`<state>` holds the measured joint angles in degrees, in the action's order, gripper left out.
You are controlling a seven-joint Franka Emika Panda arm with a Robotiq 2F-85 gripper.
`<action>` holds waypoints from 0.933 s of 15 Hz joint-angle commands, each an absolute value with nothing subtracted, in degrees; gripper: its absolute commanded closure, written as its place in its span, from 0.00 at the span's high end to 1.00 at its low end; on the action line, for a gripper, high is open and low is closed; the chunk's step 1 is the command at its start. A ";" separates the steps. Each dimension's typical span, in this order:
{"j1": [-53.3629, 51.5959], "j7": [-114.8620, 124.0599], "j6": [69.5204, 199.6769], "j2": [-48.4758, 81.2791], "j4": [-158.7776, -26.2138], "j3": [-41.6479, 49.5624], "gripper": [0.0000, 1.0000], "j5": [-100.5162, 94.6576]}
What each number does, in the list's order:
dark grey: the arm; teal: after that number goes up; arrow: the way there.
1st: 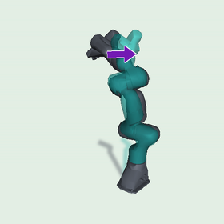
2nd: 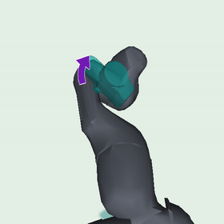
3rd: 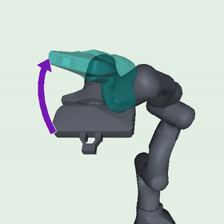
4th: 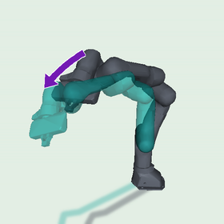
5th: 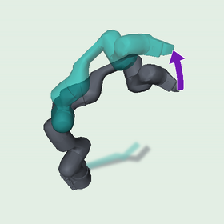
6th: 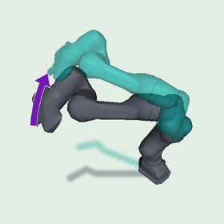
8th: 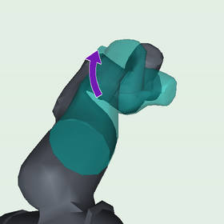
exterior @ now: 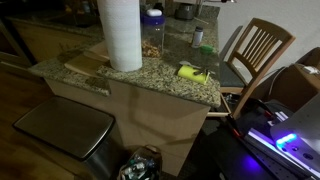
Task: Move the silver spoon to the right
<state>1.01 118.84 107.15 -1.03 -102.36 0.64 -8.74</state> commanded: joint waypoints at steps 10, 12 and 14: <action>1.48 126.52 116.12 9.69 -102.87 2.95 0.02 4.01; 1.05 127.02 117.19 10.94 -104.28 2.65 0.02 4.43; 0.54 127.31 118.08 12.47 -105.26 2.52 0.02 4.77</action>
<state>1.21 127.11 116.37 10.54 -103.71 2.60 3.24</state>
